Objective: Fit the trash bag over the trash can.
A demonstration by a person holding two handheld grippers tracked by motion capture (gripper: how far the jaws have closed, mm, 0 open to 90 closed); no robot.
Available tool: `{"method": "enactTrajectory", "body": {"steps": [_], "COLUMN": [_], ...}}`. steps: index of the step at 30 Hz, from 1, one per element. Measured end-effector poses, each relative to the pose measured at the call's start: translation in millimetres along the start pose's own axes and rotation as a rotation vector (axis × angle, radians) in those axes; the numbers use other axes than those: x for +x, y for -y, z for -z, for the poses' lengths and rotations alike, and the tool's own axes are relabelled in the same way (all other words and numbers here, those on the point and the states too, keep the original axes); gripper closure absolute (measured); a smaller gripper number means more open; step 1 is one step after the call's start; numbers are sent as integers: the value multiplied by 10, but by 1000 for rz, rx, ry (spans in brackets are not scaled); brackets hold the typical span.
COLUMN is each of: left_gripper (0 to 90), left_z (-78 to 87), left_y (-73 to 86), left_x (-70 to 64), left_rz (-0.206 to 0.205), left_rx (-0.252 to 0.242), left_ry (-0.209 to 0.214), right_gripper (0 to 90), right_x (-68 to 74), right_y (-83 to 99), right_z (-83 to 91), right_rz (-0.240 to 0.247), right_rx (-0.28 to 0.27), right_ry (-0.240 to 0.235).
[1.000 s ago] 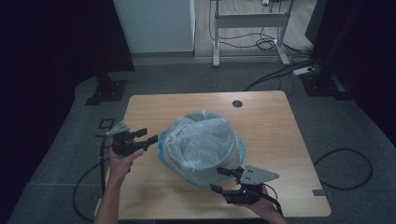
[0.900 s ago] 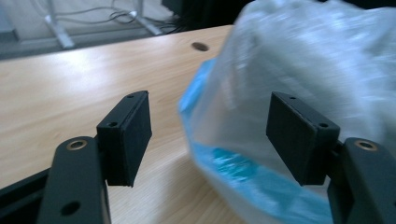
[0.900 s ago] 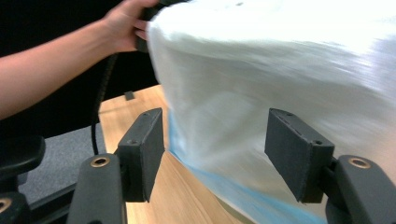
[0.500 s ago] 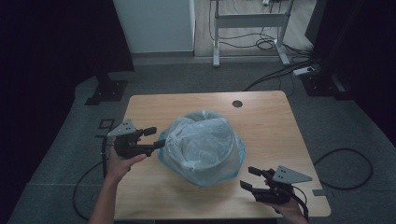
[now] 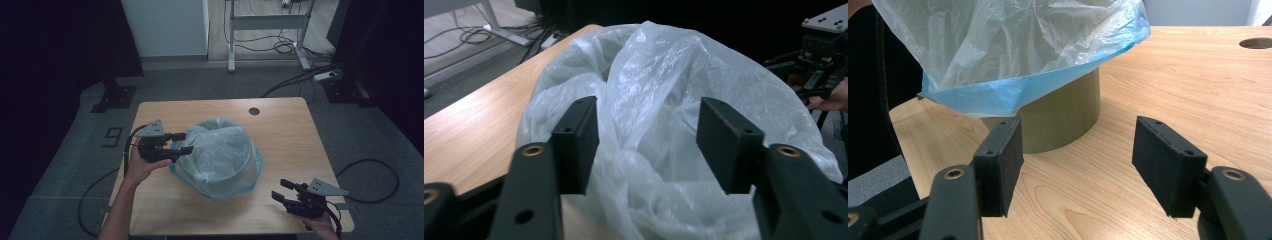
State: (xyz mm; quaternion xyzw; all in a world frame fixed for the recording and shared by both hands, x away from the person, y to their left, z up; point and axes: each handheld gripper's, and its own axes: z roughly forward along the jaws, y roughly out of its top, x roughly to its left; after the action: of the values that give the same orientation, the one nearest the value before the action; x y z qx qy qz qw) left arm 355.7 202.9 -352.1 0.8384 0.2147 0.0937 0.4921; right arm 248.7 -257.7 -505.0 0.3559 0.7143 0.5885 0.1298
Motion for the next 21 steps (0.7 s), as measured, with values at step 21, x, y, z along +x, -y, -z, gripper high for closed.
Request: {"method": "enactTrajectory", "body": {"steps": [21], "left_gripper": [609], "left_z": [-618], "left_y": [-281], "left_x": [153], "left_rz": [-33], "left_rx": [339], "left_ry": [31], "right_gripper": [380], "right_x": [-36], "right_y": [63], "right_z": [40], "right_rz": [-23], "right_rx": [6], "right_ry": [17]}}
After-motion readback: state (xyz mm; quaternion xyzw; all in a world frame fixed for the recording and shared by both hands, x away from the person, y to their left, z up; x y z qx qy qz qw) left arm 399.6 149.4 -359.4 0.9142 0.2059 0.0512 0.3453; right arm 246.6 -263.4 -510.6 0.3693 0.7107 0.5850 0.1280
